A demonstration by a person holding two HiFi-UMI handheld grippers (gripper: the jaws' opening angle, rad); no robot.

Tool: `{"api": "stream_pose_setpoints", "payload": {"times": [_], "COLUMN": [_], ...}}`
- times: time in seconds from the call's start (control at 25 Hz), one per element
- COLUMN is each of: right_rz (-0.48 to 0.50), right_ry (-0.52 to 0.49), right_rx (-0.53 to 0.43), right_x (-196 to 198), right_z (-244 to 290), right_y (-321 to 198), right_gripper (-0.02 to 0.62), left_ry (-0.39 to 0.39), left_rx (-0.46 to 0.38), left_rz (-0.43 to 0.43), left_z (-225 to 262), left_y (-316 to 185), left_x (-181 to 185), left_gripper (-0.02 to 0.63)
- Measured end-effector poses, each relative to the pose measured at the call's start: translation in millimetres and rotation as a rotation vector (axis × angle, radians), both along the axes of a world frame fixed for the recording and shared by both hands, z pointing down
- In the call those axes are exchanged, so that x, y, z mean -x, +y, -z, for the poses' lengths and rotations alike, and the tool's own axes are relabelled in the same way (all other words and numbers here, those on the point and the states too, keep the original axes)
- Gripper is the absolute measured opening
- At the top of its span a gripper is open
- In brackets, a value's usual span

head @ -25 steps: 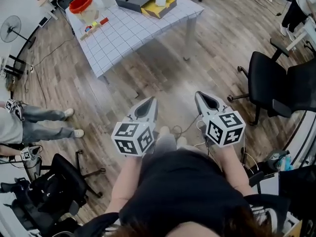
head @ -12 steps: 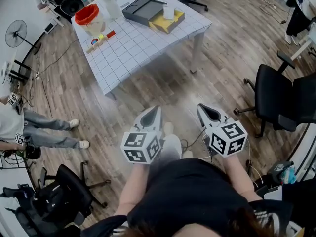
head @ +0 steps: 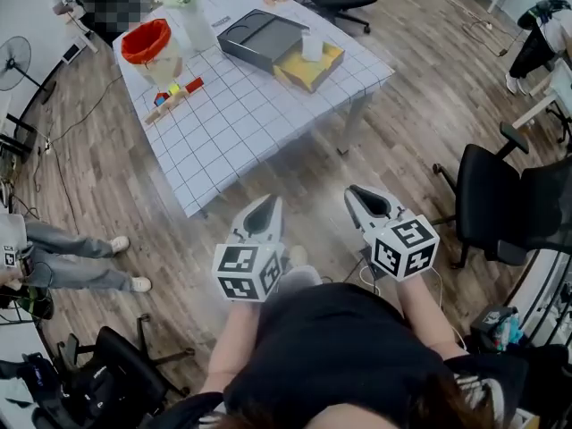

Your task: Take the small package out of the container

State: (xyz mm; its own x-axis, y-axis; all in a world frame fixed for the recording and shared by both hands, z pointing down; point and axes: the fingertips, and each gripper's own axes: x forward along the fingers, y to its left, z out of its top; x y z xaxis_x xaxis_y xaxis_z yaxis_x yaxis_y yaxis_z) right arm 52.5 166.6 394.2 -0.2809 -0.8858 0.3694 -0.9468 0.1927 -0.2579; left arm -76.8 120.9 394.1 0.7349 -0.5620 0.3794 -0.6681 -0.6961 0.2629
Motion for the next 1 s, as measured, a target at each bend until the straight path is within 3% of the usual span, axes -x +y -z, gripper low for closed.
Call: {"api": "stream_pose_setpoints", "payload": {"times": [0.32, 0.44, 0.52, 0.76, 1.0], "right_rz": [-0.026, -0.036, -0.039, -0.055, -0.030], "right_ry": [-0.001, 0.007, 0.016, 0.028, 0.043], "right_rx": [0.026, 0.026, 0.028, 0.017, 0.004], "right_x": [5, 5, 3, -16, -49], "right_z": [-9, -7, -5, -1, 3], "right_y": [-92, -115, -127, -174, -240], "right_gripper": [0.084, 0.097, 0.104, 0.112, 0.117], "left_ry": [0.011, 0.008, 0.013, 0.009, 0.011], "left_rx": [-0.003, 0.004, 0.010, 0.009, 0.014], "left_rz": [-0.017, -0.022, -0.018, 0.003, 0.080], "left_z": [-1, -5, -6, -5, -5], "left_y": [-82, -105, -116, -146, -186], "left_x": [17, 20, 20, 15, 8], "left_gripper": [0.035, 0.088, 0.091, 0.091, 0.091]}}
